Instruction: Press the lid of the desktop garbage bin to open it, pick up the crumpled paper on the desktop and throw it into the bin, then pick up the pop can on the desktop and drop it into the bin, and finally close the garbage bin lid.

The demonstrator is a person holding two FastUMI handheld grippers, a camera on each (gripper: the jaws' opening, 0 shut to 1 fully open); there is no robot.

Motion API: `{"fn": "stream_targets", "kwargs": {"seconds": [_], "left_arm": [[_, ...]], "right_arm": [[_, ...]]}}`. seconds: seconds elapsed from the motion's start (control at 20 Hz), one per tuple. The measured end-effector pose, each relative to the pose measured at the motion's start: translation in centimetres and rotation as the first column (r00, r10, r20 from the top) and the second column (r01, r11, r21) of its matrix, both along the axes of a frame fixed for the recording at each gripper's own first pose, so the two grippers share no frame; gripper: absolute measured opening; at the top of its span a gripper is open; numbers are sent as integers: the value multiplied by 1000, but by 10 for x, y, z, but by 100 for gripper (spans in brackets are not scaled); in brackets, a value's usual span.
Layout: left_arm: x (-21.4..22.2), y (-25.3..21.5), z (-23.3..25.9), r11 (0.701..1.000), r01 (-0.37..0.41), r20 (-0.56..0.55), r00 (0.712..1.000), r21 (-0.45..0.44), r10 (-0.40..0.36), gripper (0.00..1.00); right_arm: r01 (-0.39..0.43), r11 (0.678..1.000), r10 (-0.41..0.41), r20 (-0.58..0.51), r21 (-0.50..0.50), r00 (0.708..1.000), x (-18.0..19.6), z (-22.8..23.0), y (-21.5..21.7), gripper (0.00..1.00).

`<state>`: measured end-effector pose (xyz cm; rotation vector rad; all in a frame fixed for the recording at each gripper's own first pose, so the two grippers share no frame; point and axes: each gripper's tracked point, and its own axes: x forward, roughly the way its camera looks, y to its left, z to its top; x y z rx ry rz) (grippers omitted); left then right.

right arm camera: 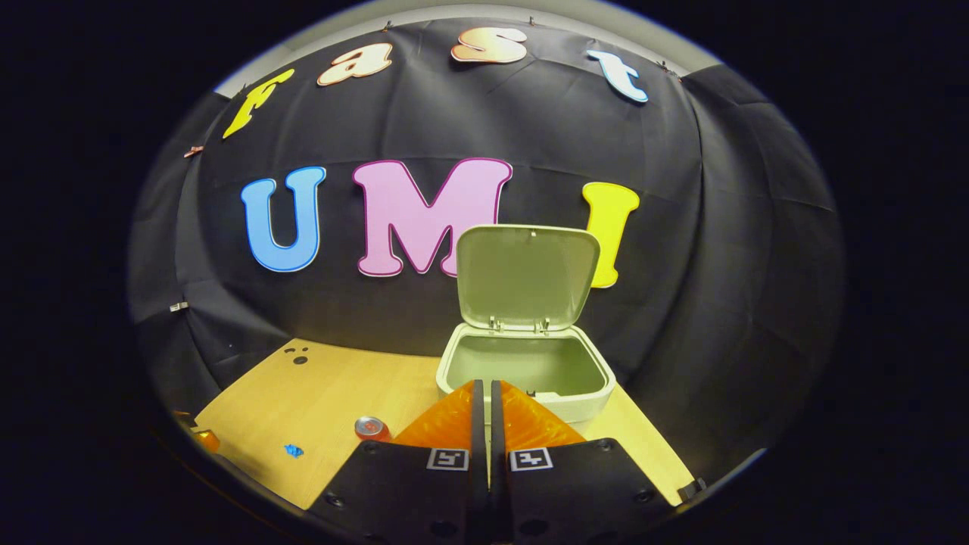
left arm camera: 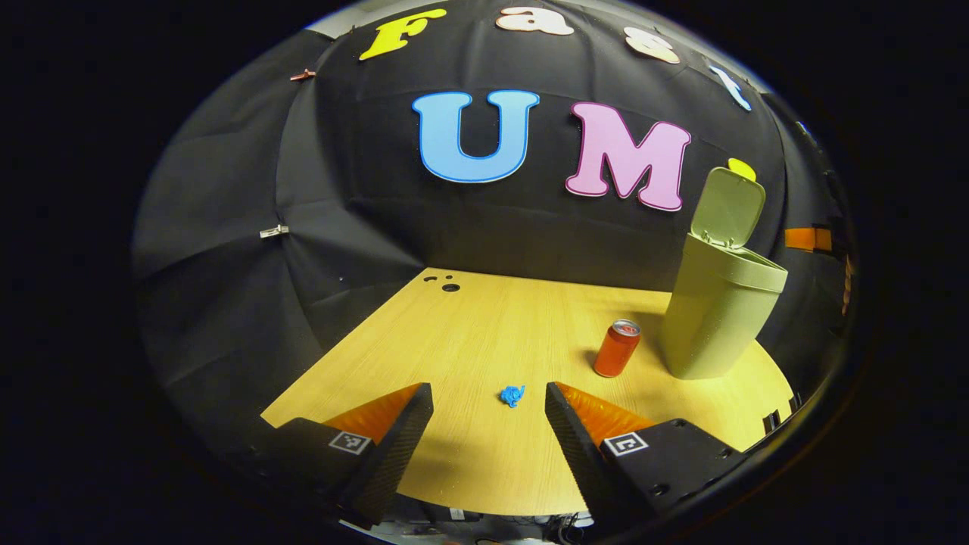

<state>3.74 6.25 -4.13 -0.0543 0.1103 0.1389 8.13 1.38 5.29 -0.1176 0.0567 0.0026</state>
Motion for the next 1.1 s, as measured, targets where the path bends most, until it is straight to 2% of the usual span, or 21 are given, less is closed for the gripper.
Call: {"fn": "stream_targets", "kwargs": {"seconds": [0.4, 0.55, 0.65, 0.7, 0.8, 0.85, 0.95, 1.1], "left_arm": [[13, 2, -6, 1000, 2, -37, 999, 22, -1, 96], [20, -1, -13, 1000, -7, -70, 998, -3, 7, 96], [26, -3, -19, 1000, -4, -92, 996, -4, 4, 96], [28, -2, -22, 1000, -6, -106, 994, 6, 6, 96], [32, -2, -31, 1000, 6, -140, 990, 27, -3, 96], [33, -2, -35, 999, 12, -157, 988, 39, -6, 96], [38, -2, -42, 998, 24, -184, 983, 57, -13, 99], [44, -4, -58, 996, 51, -255, 967, 77, -29, 96]], "right_arm": [[-48, 999, 47, -85, -9, 995, -7, -45, -2, 6], [-67, 997, 70, -134, 28, 989, -2, -68, -5, 40], [-69, 996, 78, -171, 58, 982, 0, -83, -7, 49], [-70, 995, 83, -187, 71, 979, 2, -90, -8, 60], [-66, 994, 84, -224, 86, 971, 3, -106, -10, 83], [-65, 993, 86, -243, 94, 966, 2, -113, -10, 99], [-57, 993, 82, -274, 100, 958, 3, -127, -13, 99], [-50, 995, 76, -308, 91, 948, 3, -140, -18, 99]]}}
